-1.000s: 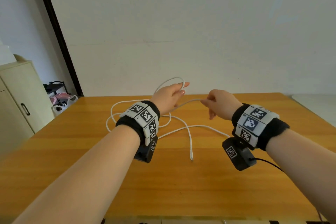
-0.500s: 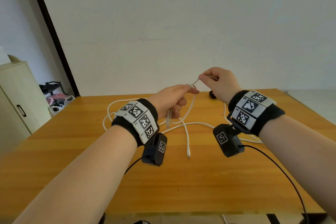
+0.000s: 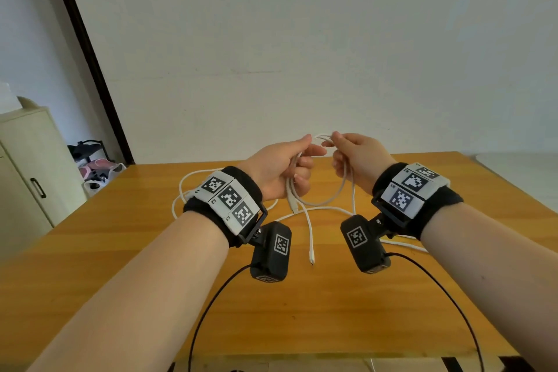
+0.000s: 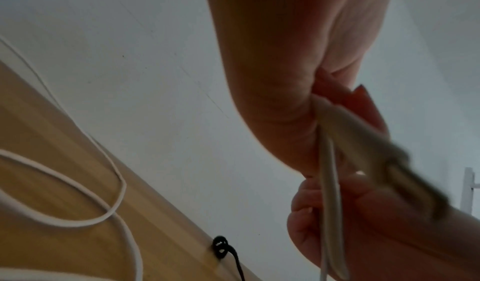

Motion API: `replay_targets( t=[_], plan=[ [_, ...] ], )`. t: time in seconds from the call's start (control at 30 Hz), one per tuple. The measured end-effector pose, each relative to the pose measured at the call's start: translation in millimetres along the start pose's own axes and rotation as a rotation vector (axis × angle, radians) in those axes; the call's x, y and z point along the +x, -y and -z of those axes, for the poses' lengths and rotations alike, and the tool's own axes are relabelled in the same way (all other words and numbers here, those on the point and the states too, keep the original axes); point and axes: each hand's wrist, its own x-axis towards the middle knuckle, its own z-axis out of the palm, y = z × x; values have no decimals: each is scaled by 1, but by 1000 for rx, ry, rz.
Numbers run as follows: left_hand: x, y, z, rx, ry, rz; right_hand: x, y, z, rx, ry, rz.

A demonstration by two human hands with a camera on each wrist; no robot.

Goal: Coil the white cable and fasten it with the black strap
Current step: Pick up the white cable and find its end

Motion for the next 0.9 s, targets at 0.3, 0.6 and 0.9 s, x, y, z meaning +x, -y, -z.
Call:
replay_targets(
  t=[0.3, 0.6, 0.9],
  plan=[
    [0, 4, -9, 32, 14, -44, 6, 2, 0, 105, -121, -22],
    [3, -9, -1, -384, -74, -202, -7, -17, 12, 53, 36, -157],
    [6, -25, 2, -644, -146, -288, -13, -38, 11, -535, -77, -37]
  ],
)
